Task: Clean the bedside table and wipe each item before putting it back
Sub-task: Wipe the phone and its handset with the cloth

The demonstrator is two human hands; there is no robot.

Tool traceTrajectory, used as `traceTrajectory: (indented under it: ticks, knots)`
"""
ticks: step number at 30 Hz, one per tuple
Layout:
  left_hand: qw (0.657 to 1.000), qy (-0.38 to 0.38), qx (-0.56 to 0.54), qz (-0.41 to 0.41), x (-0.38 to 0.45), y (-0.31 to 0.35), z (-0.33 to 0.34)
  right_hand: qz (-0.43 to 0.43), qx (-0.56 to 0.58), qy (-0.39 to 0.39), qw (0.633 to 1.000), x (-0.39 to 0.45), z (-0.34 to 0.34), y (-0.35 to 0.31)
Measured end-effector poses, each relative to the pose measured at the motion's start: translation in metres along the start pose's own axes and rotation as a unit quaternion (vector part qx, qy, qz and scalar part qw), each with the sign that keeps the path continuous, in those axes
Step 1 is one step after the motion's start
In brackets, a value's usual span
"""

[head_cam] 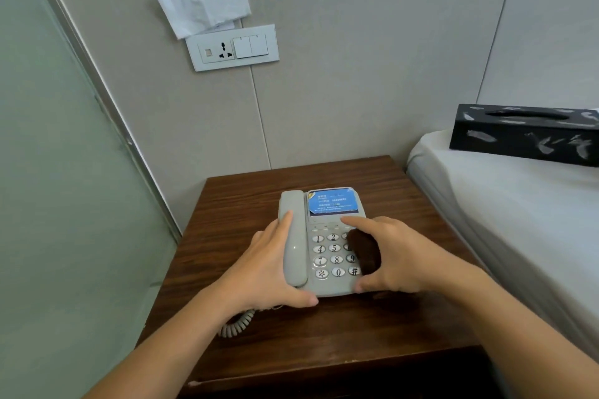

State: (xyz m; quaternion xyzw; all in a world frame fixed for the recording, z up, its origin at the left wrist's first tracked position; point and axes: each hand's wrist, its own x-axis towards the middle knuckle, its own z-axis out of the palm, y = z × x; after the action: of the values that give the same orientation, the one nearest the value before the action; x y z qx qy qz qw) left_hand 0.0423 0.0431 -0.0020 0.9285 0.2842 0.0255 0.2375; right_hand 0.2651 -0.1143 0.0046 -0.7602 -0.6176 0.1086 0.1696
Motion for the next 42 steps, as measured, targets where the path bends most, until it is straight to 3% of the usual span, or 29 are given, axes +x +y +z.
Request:
traceTrajectory:
  ticks: [11, 19, 34, 38, 40, 42]
  knots:
    - [0.993, 0.056, -0.021, -0.097, 0.005, -0.136, -0.072, -0.061, -0.043, -0.039, 0.996, 0.147, 0.044, -0.098]
    - [0.992, 0.033, -0.033, -0.119, 0.056, -0.199, -0.116, -0.045, -0.015, -0.026, 0.999, 0.234, 0.054, -0.121]
    - [0.992, -0.001, -0.043, -0.117, 0.084, -0.214, -0.125, -0.033, 0.037, -0.017, 0.999, 0.251, 0.054, -0.107]
    - [0.991, -0.002, 0.063, -0.12, 0.084, -0.193, -0.131, -0.016, 0.089, 0.042, 0.995, 0.234, 0.049, -0.093]
    - [0.985, 0.036, 0.137, -0.095, 0.086, -0.169, -0.136, -0.022, 0.089, 0.075, 0.993, 0.219, 0.037, -0.083]
    - [0.986, 0.079, 0.139, -0.041, 0.088, -0.138, -0.138, -0.025, 0.092, 0.097, 0.991, 0.2, 0.021, -0.071]
